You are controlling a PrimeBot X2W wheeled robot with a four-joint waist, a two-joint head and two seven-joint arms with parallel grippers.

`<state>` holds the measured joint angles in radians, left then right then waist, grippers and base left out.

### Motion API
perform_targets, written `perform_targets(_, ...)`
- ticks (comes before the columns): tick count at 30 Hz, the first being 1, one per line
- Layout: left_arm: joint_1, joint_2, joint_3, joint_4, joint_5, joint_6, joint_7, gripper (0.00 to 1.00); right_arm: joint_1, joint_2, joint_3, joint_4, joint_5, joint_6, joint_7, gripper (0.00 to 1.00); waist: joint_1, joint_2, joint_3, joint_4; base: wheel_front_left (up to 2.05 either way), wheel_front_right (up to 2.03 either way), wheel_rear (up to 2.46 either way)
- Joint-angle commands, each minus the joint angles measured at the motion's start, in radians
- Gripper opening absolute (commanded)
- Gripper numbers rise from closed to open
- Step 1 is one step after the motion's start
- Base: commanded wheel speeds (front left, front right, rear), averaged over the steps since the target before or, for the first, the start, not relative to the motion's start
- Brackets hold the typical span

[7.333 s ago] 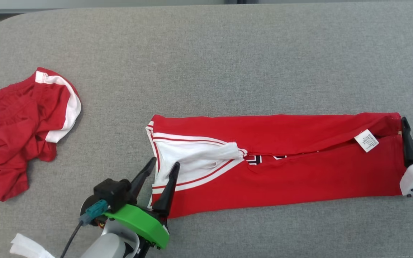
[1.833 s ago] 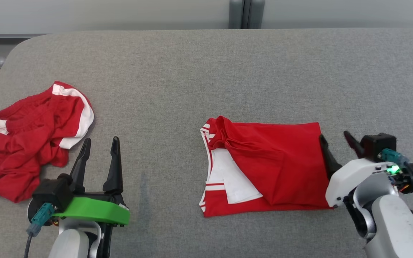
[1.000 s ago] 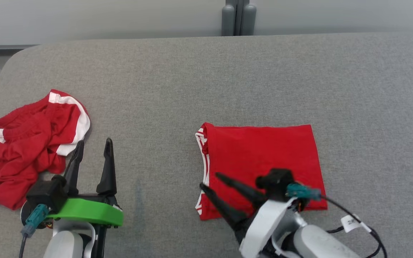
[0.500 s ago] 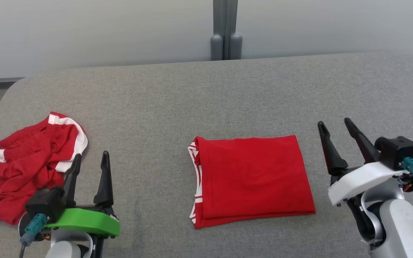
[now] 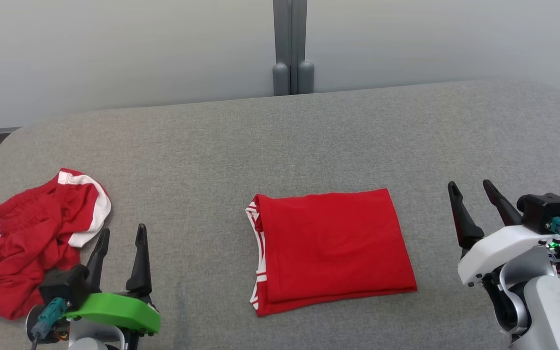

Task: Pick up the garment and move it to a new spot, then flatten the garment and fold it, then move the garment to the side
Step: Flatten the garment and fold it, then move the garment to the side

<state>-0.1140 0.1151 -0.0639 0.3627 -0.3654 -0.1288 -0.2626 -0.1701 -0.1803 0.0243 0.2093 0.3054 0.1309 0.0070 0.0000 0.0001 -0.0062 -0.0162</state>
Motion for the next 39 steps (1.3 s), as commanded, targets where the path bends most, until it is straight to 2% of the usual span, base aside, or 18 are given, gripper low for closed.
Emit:
perform_targets(1, -0.007, 0.01, 0.005, 0.006, 0.006, -0.003, -0.003, 1.0, -0.009, -0.003, 0.002, 0.007, 0.005, 0.0, -0.005, 1.0, 0.0, -0.0001, -0.002, -0.001, 0.0, 0.0, 0.0)
perform_targets(15, -0.014, 0.005, 0.012, -0.005, 0.009, -0.003, -0.003, 1.0, -0.022, 0.013, 0.007, 0.03, -0.002, 0.0, 0.017, 1.0, 0.0, -0.0001, 0.005, 0.008, 0.0, 0.0, 0.0)
perform_targets(21, -0.028, -0.005, 0.014, -0.024, 0.005, -0.003, -0.003, 1.0, -0.049, 0.022, 0.026, 0.051, 0.033, 0.0, 0.092, 1.0, 0.0, -0.0001, 0.034, 0.017, 0.0, 0.0, 0.0)
perform_targets(30, -0.05, -0.013, 0.006, -0.053, 0.002, -0.003, -0.002, 1.0, -0.112, 0.068, 0.006, 0.168, 0.019, 0.0, 0.263, 1.0, 0.0, -0.0001, 0.094, 0.048, 0.0, 0.0, 0.0)
perform_targets(39, -0.075, -0.009, 0.003, -0.061, 0.0, -0.003, -0.002, 1.0, -0.157, 0.103, 0.004, 0.318, -0.012, 0.0, 0.292, 1.0, 0.0, -0.0001, 0.135, 0.074, 0.0, 0.0, 0.0)
